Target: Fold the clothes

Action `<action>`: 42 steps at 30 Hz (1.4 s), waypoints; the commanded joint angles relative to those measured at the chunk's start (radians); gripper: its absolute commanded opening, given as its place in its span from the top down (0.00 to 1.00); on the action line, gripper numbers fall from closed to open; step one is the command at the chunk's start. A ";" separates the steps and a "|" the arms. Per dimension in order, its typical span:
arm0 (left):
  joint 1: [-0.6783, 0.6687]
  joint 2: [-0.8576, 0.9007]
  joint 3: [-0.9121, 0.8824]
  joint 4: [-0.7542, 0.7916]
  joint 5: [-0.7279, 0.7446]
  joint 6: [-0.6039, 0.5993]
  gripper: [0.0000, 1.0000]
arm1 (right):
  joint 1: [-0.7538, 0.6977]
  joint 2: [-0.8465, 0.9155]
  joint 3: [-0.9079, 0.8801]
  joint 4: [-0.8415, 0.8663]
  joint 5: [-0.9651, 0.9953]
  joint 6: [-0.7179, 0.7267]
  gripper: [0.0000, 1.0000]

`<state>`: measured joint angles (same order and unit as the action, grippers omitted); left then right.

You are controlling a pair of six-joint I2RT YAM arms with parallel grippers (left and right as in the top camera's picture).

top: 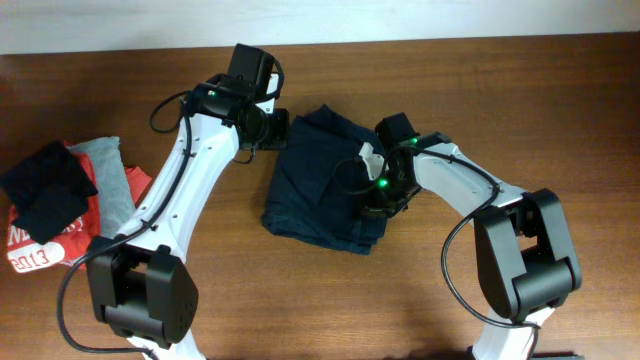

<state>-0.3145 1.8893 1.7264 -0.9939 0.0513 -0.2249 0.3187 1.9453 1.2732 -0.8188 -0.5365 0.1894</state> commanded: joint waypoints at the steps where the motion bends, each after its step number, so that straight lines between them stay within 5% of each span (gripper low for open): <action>1: 0.003 0.000 0.021 -0.007 -0.008 0.016 0.78 | -0.013 -0.031 0.033 -0.017 0.117 0.018 0.96; 7: 0.003 0.000 0.021 -0.012 -0.007 0.016 0.78 | -0.093 -0.042 0.137 -0.101 0.469 0.083 0.96; 22: 0.003 0.000 0.021 -0.047 -0.006 0.016 0.77 | -0.146 0.023 0.160 -0.133 0.758 0.146 0.78; 26: 0.003 0.000 0.021 -0.039 -0.007 0.017 0.72 | -0.162 -0.004 0.266 -0.238 0.741 0.135 0.78; 33: 0.003 0.000 0.021 0.069 -0.007 0.046 0.59 | -0.099 -0.045 0.381 -0.379 0.415 -0.118 0.79; 42: 0.043 0.001 0.021 0.153 -0.006 0.099 0.56 | -0.006 -0.035 0.236 -0.260 0.130 -0.133 0.78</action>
<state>-0.2993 1.8893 1.7275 -0.8410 0.0513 -0.1532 0.2897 1.9167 1.5673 -1.1072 -0.2512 0.0807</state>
